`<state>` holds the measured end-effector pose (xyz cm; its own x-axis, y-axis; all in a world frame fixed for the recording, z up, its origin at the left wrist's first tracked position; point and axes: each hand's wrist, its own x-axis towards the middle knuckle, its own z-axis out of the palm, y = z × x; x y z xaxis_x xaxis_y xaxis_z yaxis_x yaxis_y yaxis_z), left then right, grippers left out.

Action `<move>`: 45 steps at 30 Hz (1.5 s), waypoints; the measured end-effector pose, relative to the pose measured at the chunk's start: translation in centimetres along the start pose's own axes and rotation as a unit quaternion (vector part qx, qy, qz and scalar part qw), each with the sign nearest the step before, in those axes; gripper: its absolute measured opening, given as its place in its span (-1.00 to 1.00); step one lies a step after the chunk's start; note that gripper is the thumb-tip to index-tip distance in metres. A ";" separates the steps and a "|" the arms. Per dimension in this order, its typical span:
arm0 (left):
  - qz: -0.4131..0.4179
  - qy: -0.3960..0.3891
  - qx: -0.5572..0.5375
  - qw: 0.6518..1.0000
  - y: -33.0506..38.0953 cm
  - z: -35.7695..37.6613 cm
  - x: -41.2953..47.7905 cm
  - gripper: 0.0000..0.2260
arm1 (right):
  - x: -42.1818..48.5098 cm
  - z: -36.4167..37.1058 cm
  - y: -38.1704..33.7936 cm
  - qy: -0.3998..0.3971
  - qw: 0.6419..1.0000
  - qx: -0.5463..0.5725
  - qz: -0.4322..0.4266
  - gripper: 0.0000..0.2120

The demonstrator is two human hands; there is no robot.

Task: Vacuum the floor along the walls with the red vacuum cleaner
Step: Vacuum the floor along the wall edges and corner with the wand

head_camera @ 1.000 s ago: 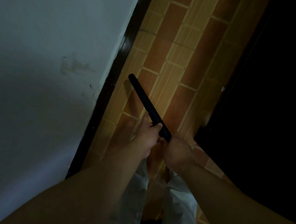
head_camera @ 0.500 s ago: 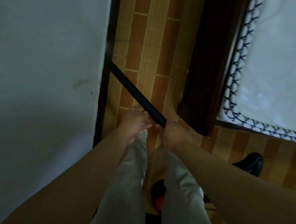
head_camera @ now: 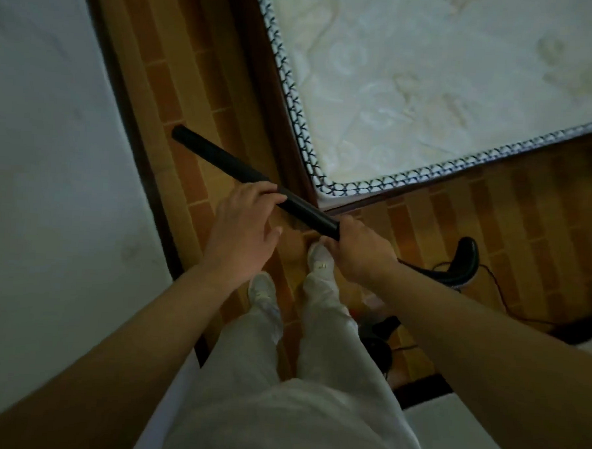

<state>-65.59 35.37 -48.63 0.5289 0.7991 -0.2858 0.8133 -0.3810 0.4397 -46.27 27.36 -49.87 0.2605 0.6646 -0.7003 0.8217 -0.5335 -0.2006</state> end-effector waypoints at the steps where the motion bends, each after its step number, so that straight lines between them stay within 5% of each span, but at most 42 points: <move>1: 0.043 -0.014 0.031 0.998 1.4 -0.7 0.4 -0.52 | -1.1 -0.9 1.0 0.010 1.000 0.003 0.007 -0.75; 9: 0.302 -0.092 0.146 0.937 13.3 -1.3 3.6 -0.48 | -8.5 -6.0 8.3 0.105 0.994 0.005 0.030 -0.72; 30: 0.531 -0.200 0.192 0.801 41.2 7.5 5.5 -0.60 | -20.3 -6.7 29.2 0.209 0.929 0.184 0.245 -0.76; 40: 0.582 -0.276 0.197 0.739 46.0 9.6 9.7 -0.61 | -22.2 -5.0 32.8 0.226 0.846 0.184 0.446 -0.56; 45: 0.546 -0.346 0.176 0.742 48.5 12.4 9.0 -0.62 | -23.2 -3.8 34.1 0.302 0.733 0.262 0.550 -0.34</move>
<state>-18.40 18.35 -40.43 0.8176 -0.4602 -0.3460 -0.2439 -0.8212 0.5159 -22.35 -4.30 -37.86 0.9267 -0.2919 -0.2366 -0.3197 -0.9434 -0.0883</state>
